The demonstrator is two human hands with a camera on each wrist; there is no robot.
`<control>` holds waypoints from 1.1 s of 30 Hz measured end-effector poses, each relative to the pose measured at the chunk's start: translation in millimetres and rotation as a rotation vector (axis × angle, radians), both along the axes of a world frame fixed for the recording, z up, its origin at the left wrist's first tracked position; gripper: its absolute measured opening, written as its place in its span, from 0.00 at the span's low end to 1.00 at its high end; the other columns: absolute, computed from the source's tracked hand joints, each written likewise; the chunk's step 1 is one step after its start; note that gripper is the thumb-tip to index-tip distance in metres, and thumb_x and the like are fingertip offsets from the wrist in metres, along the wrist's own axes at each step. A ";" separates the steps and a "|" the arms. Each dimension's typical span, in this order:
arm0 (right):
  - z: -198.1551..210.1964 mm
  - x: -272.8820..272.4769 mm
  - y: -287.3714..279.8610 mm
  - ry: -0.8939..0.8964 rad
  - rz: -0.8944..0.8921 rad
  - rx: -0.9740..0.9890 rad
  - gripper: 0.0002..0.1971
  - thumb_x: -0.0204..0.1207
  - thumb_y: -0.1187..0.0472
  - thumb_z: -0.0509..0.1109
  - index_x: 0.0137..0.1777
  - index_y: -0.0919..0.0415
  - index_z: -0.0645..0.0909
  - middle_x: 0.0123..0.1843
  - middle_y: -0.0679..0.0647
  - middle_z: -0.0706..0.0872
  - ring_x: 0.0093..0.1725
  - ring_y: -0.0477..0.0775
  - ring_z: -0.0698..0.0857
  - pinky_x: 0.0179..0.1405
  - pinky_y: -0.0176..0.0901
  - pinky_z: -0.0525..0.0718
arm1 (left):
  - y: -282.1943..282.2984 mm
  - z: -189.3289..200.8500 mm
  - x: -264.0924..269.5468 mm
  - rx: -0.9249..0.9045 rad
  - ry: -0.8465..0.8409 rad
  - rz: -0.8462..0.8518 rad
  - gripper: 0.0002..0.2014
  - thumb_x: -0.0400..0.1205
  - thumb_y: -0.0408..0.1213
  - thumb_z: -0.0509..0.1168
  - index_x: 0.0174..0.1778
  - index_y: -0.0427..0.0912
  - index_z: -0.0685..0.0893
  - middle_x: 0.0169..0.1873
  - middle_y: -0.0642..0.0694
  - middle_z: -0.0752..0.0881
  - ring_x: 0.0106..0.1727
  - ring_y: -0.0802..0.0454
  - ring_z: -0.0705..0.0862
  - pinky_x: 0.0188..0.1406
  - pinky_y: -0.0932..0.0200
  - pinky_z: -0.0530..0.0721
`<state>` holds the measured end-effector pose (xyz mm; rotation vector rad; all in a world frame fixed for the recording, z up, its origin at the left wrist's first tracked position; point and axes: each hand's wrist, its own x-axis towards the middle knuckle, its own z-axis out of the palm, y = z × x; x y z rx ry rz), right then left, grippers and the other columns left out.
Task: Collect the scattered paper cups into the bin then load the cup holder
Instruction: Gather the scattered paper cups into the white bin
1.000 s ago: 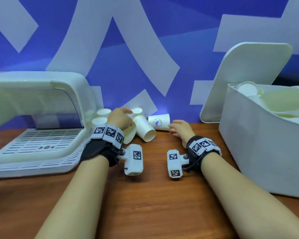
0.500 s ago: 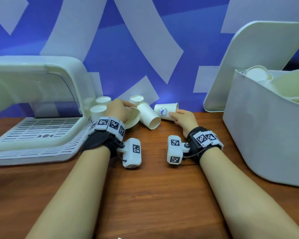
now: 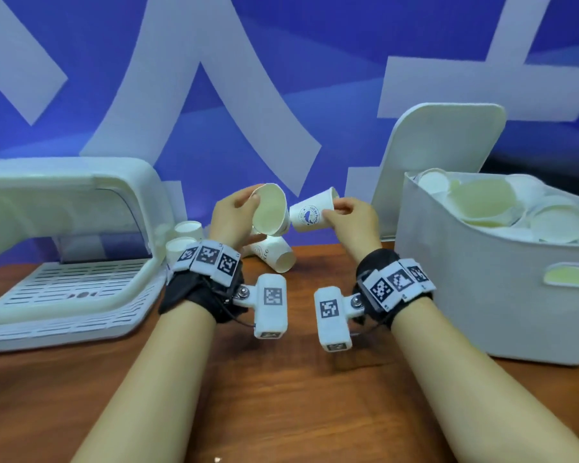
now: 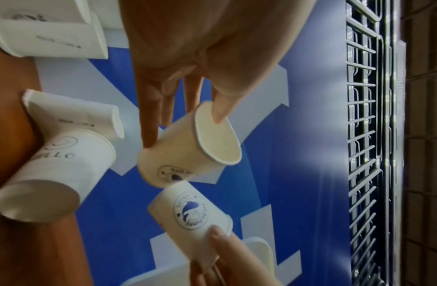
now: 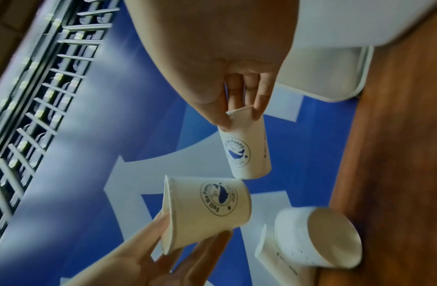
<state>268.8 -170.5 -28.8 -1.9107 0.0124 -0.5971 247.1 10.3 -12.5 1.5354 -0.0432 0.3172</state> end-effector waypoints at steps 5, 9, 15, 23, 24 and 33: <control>47.8 -47.0 -19.3 -0.098 0.002 -0.110 0.07 0.73 0.67 0.69 0.49 0.65 0.87 0.47 0.60 0.89 0.51 0.64 0.85 0.48 0.49 0.81 | -25.1 29.2 -27.4 -0.154 -0.056 -0.006 0.11 0.86 0.36 0.61 0.60 0.43 0.85 0.57 0.47 0.85 0.60 0.44 0.83 0.40 0.48 0.91; 83.0 -78.5 -42.9 -0.144 -0.030 -0.160 0.08 0.73 0.64 0.70 0.49 0.66 0.88 0.54 0.63 0.89 0.57 0.63 0.85 0.52 0.49 0.82 | -43.3 51.4 -46.2 -0.274 -0.030 -0.067 0.13 0.85 0.34 0.61 0.64 0.38 0.84 0.63 0.39 0.83 0.63 0.38 0.84 0.37 0.51 0.92; 121.2 -108.7 -93.0 -0.186 -0.127 -0.208 0.11 0.74 0.65 0.68 0.52 0.67 0.87 0.56 0.63 0.89 0.60 0.62 0.84 0.59 0.49 0.82 | -97.2 76.3 -63.3 -0.264 -0.074 -0.122 0.12 0.85 0.33 0.61 0.62 0.37 0.84 0.63 0.37 0.83 0.60 0.40 0.84 0.35 0.53 0.91; 140.1 -105.2 -186.0 -0.119 -0.363 -0.436 0.06 0.70 0.70 0.63 0.35 0.70 0.79 0.30 0.61 0.72 0.37 0.63 0.68 0.33 0.47 0.68 | -197.4 104.7 -55.7 -0.064 -0.194 -0.141 0.13 0.82 0.32 0.62 0.60 0.42 0.87 0.52 0.44 0.87 0.50 0.45 0.87 0.46 0.47 0.91; 140.7 -100.3 -194.5 -0.094 -0.372 -0.448 0.06 0.70 0.71 0.62 0.32 0.68 0.76 0.28 0.59 0.68 0.36 0.60 0.65 0.32 0.46 0.65 | -207.3 107.2 -52.8 -0.027 -0.208 -0.137 0.13 0.82 0.32 0.63 0.59 0.44 0.88 0.49 0.45 0.87 0.49 0.43 0.87 0.48 0.44 0.90; 130.7 -60.1 -242.8 0.121 -0.057 -0.334 0.11 0.75 0.66 0.68 0.53 0.62 0.89 0.51 0.56 0.89 0.51 0.55 0.83 0.57 0.50 0.81 | -252.3 95.4 -34.0 0.319 -0.362 -0.162 0.13 0.82 0.34 0.64 0.58 0.51 0.89 0.26 0.61 0.77 0.31 0.61 0.74 0.30 0.78 0.71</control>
